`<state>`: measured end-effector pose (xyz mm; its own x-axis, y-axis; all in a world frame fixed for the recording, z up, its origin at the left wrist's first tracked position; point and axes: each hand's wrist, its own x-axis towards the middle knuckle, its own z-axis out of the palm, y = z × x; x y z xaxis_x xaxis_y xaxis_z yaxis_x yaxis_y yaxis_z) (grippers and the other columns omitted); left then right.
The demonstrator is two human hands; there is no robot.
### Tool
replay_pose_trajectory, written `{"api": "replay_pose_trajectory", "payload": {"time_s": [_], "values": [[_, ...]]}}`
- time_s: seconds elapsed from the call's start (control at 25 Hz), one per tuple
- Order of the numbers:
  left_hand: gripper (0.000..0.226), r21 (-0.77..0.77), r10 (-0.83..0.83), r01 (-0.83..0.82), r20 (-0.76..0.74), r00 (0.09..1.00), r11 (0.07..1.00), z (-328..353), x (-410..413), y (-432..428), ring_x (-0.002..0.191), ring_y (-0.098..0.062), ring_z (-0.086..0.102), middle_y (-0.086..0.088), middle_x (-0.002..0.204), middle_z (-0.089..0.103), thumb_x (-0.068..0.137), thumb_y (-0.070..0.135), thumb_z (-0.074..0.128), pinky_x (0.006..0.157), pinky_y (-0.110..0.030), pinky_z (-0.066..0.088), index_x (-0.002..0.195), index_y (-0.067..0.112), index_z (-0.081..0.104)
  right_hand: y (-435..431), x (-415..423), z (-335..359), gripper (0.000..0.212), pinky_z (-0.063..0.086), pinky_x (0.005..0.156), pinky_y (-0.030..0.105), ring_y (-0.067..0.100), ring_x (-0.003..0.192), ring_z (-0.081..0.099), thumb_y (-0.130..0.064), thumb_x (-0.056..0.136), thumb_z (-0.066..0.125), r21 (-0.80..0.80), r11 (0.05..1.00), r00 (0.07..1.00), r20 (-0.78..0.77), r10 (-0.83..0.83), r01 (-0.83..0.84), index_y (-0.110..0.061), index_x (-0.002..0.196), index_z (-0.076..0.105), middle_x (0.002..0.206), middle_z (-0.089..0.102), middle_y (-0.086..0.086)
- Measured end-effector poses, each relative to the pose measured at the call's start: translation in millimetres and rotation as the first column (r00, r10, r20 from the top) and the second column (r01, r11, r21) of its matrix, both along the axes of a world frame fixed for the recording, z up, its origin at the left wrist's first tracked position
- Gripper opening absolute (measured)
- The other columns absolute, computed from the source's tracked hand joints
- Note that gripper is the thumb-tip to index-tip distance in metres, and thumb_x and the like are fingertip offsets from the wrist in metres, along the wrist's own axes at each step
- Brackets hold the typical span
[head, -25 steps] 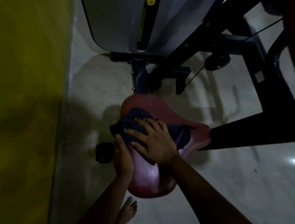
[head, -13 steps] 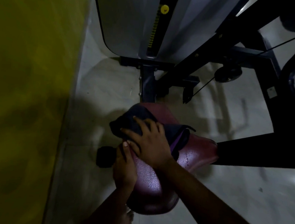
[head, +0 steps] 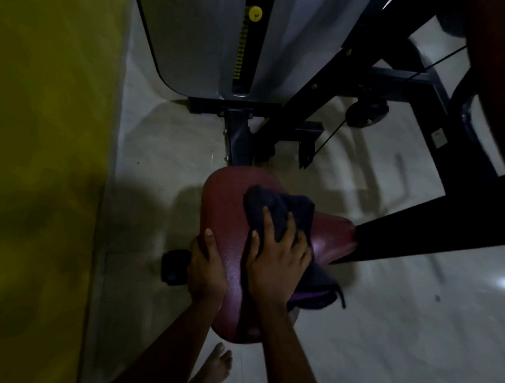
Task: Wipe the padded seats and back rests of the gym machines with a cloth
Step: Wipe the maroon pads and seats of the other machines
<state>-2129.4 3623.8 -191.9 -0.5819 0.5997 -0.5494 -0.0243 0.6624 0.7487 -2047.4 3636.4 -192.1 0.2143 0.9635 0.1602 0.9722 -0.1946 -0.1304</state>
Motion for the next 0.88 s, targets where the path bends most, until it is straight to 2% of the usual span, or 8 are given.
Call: {"api": "replay_pose_trajectory", "payload": {"time_s": [0.08,0.2,0.36,0.52,0.64,0.72,0.8,0.88], "values": [[0.056,-0.035,-0.011,0.010,-0.007,1.000,0.999,4,0,-1,0.117,-0.037,0.052,-0.018,0.130,0.056,0.097,0.049,0.026,0.090,-0.036,0.039,0.132,0.012,0.049,-44,-16,-1,0.049,0.043,0.091,0.046,0.033,0.113,0.049,-0.044,0.087,0.045,-0.028,0.999,0.999,-0.030,0.038,-0.038,-0.036,0.136,0.044,0.137,0.051,0.009],[0.058,-0.047,-0.011,0.012,0.020,1.000,0.999,6,0,-2,0.118,-0.037,0.051,-0.017,0.133,0.054,0.096,0.052,0.025,0.090,-0.036,0.038,0.134,0.013,0.047,-76,4,-3,0.050,0.044,0.088,0.044,0.029,0.114,0.049,-0.047,0.086,0.041,-0.044,0.983,0.983,0.024,0.180,-0.179,-0.039,0.136,0.041,0.138,0.050,0.006],[0.058,-0.031,-0.028,0.028,0.016,0.999,0.999,1,0,-5,0.118,-0.038,0.050,-0.018,0.131,0.054,0.096,0.053,0.026,0.091,-0.038,0.036,0.134,0.014,0.046,-43,54,-5,0.048,0.043,0.090,0.046,0.033,0.115,0.048,-0.046,0.086,0.041,0.026,1.000,1.000,0.002,0.014,-0.014,-0.035,0.132,0.047,0.135,0.051,0.009],[0.057,0.021,0.001,-0.001,0.019,1.000,1.000,-11,2,-7,0.114,-0.036,0.054,-0.016,0.127,0.058,0.094,0.055,0.031,0.093,-0.040,0.039,0.131,0.014,0.047,14,80,7,0.049,0.038,0.094,0.050,0.037,0.117,0.049,-0.047,0.086,0.035,-0.004,0.997,0.997,-0.015,-0.082,0.082,-0.030,0.129,0.052,0.130,0.055,0.014],[0.058,0.056,-0.009,0.008,0.014,1.000,0.998,-17,3,-10,0.114,-0.035,0.055,-0.015,0.126,0.059,0.093,0.056,0.034,0.095,-0.041,0.041,0.131,0.014,0.047,47,66,20,0.050,0.032,0.092,0.045,0.035,0.111,0.051,-0.045,0.089,0.030,-0.096,0.990,0.990,0.085,0.109,-0.100,-0.026,0.131,0.051,0.123,0.058,0.016],[0.063,0.057,-0.009,0.009,0.001,1.000,0.998,-20,4,-12,0.115,-0.036,0.054,-0.014,0.126,0.058,0.089,0.061,0.033,0.095,-0.043,0.041,0.131,0.016,0.047,68,52,24,0.051,0.031,0.093,0.043,0.033,0.111,0.049,-0.046,0.095,0.028,-0.221,0.945,0.958,0.100,0.268,-0.241,-0.026,0.140,0.036,0.125,0.055,0.018],[0.065,0.050,0.001,0.000,-0.006,1.000,0.999,-25,4,-12,0.114,-0.036,0.055,-0.013,0.125,0.059,0.087,0.064,0.032,0.096,-0.046,0.043,0.130,0.018,0.048,91,49,25,0.054,0.031,0.092,0.043,0.033,0.111,0.050,-0.049,0.096,0.025,-0.310,0.917,0.953,0.089,0.291,-0.251,-0.024,0.144,0.027,0.124,0.055,0.019],[0.063,0.049,0.002,-0.001,-0.022,1.000,0.999,-28,3,-12,0.114,-0.035,0.055,-0.012,0.124,0.060,0.087,0.065,0.033,0.097,-0.048,0.043,0.128,0.020,0.050,102,59,26,0.055,0.033,0.090,0.042,0.033,0.108,0.053,-0.053,0.094,0.026,-0.345,0.905,0.955,0.072,0.289,-0.248,-0.023,0.139,0.032,0.119,0.059,0.018]]}}
